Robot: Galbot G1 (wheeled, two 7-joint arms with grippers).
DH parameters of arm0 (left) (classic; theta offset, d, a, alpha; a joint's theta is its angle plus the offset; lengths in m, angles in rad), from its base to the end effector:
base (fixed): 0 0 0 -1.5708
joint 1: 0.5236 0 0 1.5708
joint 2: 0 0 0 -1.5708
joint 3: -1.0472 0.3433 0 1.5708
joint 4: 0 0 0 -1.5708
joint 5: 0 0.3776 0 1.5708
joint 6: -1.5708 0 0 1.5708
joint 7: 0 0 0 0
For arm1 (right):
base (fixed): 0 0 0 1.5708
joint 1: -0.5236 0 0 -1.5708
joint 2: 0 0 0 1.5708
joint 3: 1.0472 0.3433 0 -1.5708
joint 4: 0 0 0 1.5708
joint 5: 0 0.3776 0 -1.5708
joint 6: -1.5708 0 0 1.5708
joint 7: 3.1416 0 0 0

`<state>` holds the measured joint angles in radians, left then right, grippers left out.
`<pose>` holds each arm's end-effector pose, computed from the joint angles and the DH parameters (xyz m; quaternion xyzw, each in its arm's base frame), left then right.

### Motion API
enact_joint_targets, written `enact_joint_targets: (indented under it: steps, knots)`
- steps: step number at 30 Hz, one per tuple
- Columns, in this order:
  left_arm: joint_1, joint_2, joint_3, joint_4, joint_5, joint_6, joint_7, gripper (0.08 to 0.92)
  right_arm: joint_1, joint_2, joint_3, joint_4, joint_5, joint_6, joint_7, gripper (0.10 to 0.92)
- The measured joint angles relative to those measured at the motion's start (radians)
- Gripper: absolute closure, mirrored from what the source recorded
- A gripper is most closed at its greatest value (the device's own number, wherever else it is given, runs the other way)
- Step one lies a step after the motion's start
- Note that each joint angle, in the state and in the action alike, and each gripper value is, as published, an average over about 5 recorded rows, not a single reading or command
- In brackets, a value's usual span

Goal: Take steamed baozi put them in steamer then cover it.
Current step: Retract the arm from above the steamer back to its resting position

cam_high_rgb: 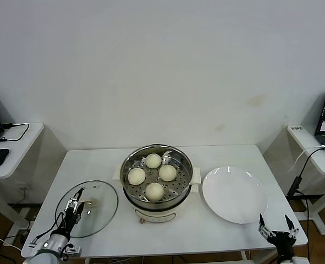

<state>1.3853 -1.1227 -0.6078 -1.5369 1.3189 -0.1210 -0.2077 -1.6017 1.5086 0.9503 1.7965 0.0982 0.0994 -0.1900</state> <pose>0.2529 0.1829 -0.4145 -0.0796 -0.6387 -0.7650 0.0224 0.1538 -0.1681 -0.3879 -0.0949 -0.9883 0.0611 0.1021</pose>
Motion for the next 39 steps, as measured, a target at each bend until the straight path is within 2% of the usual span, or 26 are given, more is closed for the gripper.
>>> enact_joint_targets:
  steps: [14,17,39]
  knots:
    - [-0.090,-0.012,0.021,0.098,-0.038,0.000,-0.015,0.177,0.001,0.008,0.009,-0.021,-0.021,0.005,-0.001,0.203]
    - [-0.102,-0.012,0.024,0.116,-0.050,-0.003,-0.018,0.204,0.001,0.009,0.010,-0.025,-0.025,0.008,-0.001,0.203]
    - [-0.132,-0.009,0.028,0.196,-0.110,-0.048,-0.052,0.820,-0.015,0.019,0.007,-0.017,-0.048,0.018,-0.003,0.203]
